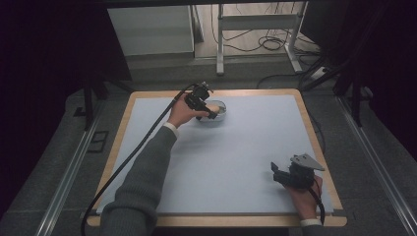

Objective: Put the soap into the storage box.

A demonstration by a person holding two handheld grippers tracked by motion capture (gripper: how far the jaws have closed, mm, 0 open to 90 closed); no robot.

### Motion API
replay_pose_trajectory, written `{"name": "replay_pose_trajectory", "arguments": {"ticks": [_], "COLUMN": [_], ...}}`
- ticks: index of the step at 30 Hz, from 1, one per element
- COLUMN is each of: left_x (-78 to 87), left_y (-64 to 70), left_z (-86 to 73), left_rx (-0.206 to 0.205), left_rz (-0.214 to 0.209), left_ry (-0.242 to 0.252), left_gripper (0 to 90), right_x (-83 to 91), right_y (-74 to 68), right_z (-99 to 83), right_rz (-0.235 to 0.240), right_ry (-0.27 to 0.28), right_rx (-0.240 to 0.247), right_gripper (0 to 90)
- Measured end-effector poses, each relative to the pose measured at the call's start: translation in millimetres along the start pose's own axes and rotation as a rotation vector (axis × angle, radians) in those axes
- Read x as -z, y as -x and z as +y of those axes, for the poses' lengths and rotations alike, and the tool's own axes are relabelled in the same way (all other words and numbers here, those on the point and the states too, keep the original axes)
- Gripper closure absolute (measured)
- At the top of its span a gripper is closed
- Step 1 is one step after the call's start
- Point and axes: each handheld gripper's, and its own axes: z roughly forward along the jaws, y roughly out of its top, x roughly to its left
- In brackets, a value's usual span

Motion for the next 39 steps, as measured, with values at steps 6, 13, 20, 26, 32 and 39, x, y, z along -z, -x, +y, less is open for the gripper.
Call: {"name": "replay_pose_trajectory", "arguments": {"ticks": [6,13,20,26,32,39], "left_x": [16.7,32.2,48.5,56.7,64.7,65.8], "left_y": [12.8,26.1,43.7,53.7,63.6,73.9], "left_z": [-14.8,-38.3,-80.8,-112.5,-144.9,-186.7], "left_rx": [0.000,-0.005,0.024,0.039,0.073,0.128], "left_rz": [0.018,0.025,0.020,0.018,0.029,0.059], "left_ry": [0.060,0.092,0.160,0.199,0.239,0.242], "left_gripper": [24.5,21.9,20.9,20.5,20.7,21.4], "right_x": [0.0,0.0,-0.1,-0.2,-0.2,-0.3], "right_y": [0.2,0.2,0.0,-0.4,-0.6,-0.4], "right_z": [0.0,0.0,0.0,0.1,0.0,0.1], "right_rz": [-0.001,0.000,-0.001,-0.004,-0.006,-0.006], "right_ry": [0.002,0.004,0.003,0.002,0.002,0.002], "right_rx": [0.004,0.005,0.006,0.009,0.009,0.009], "right_gripper": [11.4,11.4,11.4,11.4,11.4,11.4]}}
